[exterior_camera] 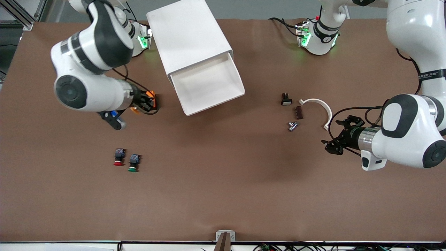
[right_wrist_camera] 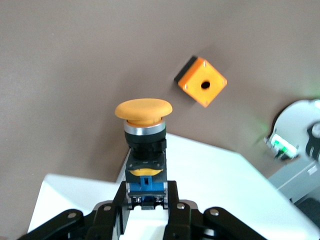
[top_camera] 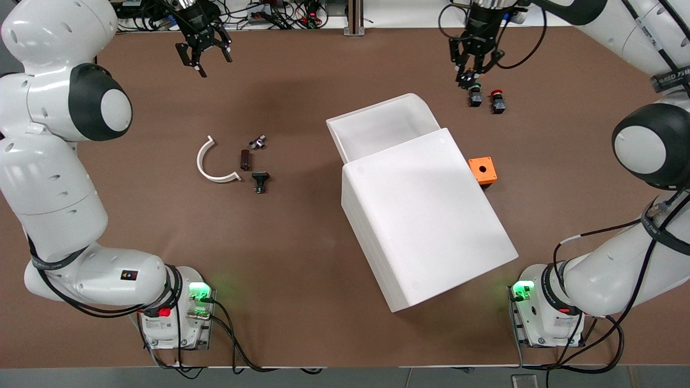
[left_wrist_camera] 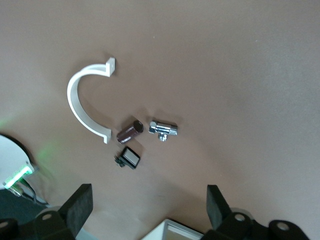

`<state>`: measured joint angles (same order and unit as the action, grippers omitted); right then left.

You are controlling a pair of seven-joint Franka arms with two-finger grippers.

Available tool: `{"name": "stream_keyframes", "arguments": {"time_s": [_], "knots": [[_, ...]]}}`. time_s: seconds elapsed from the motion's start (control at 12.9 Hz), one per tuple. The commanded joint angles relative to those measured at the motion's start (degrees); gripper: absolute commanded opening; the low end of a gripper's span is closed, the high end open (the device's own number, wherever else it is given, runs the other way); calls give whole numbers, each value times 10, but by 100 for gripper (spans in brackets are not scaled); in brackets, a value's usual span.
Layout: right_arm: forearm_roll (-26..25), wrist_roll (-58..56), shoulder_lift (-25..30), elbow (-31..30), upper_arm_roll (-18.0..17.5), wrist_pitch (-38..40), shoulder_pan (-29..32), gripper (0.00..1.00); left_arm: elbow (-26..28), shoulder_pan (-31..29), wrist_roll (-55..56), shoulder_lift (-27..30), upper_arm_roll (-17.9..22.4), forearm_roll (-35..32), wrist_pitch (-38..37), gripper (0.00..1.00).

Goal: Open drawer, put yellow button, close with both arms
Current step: 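Carry the yellow button over the open drawer with the right gripper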

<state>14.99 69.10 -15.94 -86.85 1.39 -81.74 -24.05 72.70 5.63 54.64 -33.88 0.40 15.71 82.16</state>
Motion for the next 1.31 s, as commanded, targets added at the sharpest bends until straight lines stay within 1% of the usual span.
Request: {"name": "stream_keyframes", "arguments": {"time_s": [0.0,0.15,0.31,0.46,0.62,0.77,0.93,1.0,1.08,1.16,1.24], "knots": [[12,119,25,-17,8,-30,-55,1,11,4,-37,13,-3,-25,-5,99],[12,207,23,-19,8,-81,-100,1,12,7,-67,14,-6,-31,-5,99],[12,290,18,-28,8,-154,-139,1,12,11,-74,17,-7,-31,-5,99],[13,337,17,-58,8,-231,-167,1,12,11,-81,16,-21,-31,-3,99],[13,394,2,-61,8,-291,-196,1,12,12,-93,17,-31,-31,-3,100],[12,421,-11,-66,8,-316,-214,2,12,19,-93,17,-36,-31,-1,100],[12,430,-12,-83,9,-345,-224,4,13,21,-94,16,-45,-31,2,100],[11,430,-12,-93,9,-358,-226,7,13,21,-94,15,-58,-31,8,100],[11,430,-12,-98,9,-365,-227,13,14,21,-94,14,-65,-31,14,100],[11,430,-13,-98,9,-366,-227,21,17,21,-94,14,-74,-31,19,100],[11,430,-13,-98,9,-366,-227,37,19,21,-94,13,-87,-31,26,100]]}}
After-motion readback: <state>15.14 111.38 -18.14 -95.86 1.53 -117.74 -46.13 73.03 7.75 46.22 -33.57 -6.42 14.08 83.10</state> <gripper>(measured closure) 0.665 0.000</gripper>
